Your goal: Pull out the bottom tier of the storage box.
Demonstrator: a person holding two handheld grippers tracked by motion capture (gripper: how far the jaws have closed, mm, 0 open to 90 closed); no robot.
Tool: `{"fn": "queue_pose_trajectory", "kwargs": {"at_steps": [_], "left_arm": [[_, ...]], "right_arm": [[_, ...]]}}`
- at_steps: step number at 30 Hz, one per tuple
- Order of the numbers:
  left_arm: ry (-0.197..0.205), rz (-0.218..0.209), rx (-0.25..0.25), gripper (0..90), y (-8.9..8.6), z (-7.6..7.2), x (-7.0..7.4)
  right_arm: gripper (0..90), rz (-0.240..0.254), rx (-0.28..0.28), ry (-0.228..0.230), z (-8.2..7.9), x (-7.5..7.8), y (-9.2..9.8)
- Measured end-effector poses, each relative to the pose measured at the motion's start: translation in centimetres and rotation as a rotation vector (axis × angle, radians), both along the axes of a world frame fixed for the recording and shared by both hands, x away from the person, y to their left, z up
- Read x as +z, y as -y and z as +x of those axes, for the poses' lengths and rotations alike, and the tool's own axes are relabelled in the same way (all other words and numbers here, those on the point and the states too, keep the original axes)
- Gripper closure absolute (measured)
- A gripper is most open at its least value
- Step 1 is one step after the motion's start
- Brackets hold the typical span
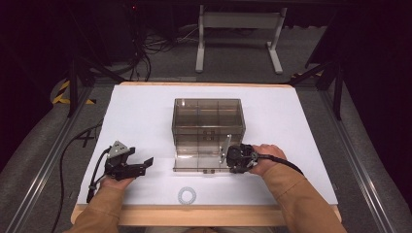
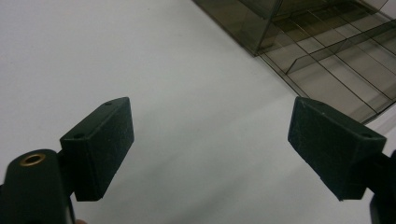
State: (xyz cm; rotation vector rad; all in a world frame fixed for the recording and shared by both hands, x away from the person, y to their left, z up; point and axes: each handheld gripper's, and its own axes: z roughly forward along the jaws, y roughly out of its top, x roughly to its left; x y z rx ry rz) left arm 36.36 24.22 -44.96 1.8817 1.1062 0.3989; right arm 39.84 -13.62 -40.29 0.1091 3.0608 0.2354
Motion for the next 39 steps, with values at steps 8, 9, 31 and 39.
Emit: {"fn": "queue_pose_trajectory", "kwargs": {"at_steps": [8,9,31,39], "left_arm": [[0.001,0.001,0.000,15.1,0.0,0.0,0.0],[0.000,0.000,0.000,15.1,0.0,0.0,0.0],[0.004,0.001,0.000,15.1,0.0,0.0,0.0],[0.003,0.001,0.001,15.1,0.0,0.0,0.0]], "right_arm": [[87.0,0.002,0.009,-0.003,-0.4,0.0,0.1],[87.0,-0.003,0.011,-0.006,-0.3,0.0,0.1],[72.9,0.092,-0.023,-0.002,-0.7,0.4,0.8],[69.8,0.231,-0.077,0.032,-1.3,1.3,1.6]]}}
